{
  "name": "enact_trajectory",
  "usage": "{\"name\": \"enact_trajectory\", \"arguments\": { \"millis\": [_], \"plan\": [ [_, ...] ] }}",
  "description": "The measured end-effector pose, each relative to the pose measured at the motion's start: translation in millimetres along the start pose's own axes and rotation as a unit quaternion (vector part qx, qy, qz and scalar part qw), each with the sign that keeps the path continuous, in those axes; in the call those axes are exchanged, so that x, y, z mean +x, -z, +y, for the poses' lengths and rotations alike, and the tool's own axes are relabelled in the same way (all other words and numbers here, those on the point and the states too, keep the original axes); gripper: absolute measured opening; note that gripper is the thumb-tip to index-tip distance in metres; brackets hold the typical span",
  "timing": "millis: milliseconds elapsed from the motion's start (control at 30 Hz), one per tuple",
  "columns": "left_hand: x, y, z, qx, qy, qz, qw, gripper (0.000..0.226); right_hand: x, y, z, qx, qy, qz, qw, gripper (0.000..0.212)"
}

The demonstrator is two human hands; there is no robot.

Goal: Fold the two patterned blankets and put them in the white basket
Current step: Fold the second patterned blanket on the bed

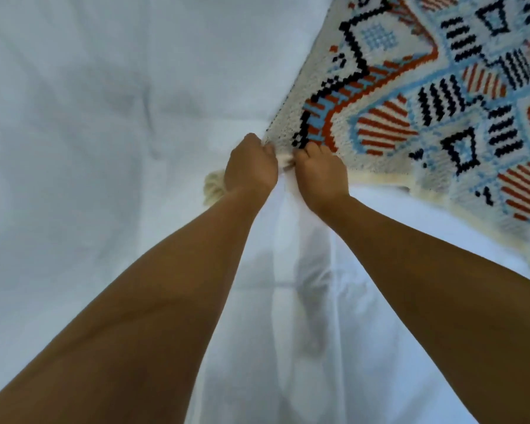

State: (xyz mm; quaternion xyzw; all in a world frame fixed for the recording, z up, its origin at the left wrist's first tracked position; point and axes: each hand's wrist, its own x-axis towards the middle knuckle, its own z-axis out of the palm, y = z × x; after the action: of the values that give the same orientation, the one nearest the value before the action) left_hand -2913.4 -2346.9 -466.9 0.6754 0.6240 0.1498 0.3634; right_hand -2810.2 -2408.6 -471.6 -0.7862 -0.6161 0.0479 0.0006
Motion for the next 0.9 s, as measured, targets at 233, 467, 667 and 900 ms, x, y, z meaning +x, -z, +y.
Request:
{"name": "enact_trajectory", "arguments": {
  "millis": [233,467,667,900],
  "plan": [
    [-14.0,116.3,-78.7,-0.018,0.024,0.052,0.998,0.027,-8.1,20.3,-122.6,0.028,0.064,0.006,0.998,0.026],
    [-81.0,257.0,-240.7,0.033,0.161,0.167,0.972,0.021,-63.0,16.1,-320.6,0.123,0.257,-0.058,0.957,0.026],
    [-173.5,311.2,-341.1,0.093,0.296,0.177,0.934,0.022,-136.6,-12.3,-432.4,0.15,0.347,-0.168,0.91,0.026],
    [-179.8,268.7,-317.5,0.246,0.188,0.133,0.942,0.045,-151.6,-28.8,-390.0,0.182,0.329,-0.156,0.913,0.028]
  ]
}}
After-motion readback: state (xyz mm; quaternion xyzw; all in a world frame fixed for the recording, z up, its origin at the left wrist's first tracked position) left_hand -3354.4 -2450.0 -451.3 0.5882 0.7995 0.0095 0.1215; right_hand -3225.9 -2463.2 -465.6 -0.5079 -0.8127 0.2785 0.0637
